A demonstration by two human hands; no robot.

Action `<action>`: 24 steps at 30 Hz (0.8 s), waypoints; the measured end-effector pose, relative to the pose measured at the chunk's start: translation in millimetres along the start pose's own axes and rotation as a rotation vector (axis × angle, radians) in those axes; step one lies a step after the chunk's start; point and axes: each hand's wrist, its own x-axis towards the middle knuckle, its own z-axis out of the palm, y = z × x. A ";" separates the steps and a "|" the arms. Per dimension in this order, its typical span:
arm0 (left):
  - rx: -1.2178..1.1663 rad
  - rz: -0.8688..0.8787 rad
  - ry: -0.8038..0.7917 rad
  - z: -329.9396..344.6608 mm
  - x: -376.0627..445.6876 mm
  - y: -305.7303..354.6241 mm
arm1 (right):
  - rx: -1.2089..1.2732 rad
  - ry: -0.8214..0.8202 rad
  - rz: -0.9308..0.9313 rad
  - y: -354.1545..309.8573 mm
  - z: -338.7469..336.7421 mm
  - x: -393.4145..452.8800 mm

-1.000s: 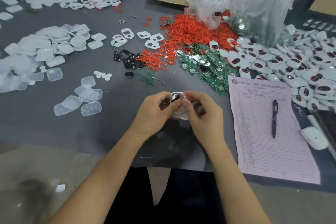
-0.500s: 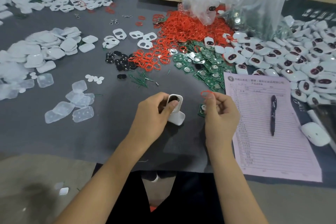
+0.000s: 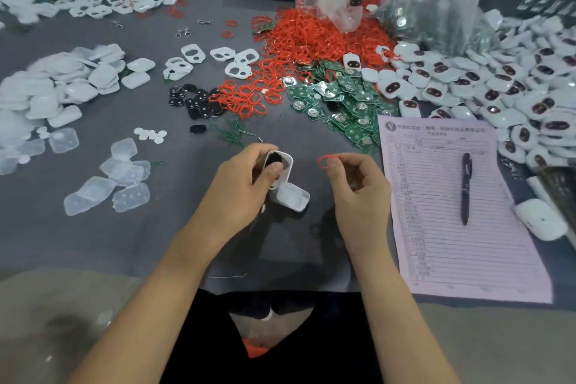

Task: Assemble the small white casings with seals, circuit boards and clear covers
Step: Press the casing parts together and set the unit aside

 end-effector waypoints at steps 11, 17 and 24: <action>0.442 0.364 0.072 4.5 20.7 9.6 | 0.010 0.018 -0.013 -2.5 -1.5 1.6; 0.434 0.362 -0.176 0.2 23.8 0.8 | -0.004 0.010 -0.021 0.9 -0.5 1.3; 0.376 0.293 -0.336 -10.4 32.8 -5.7 | -0.034 -0.005 -0.040 2.8 0.0 1.9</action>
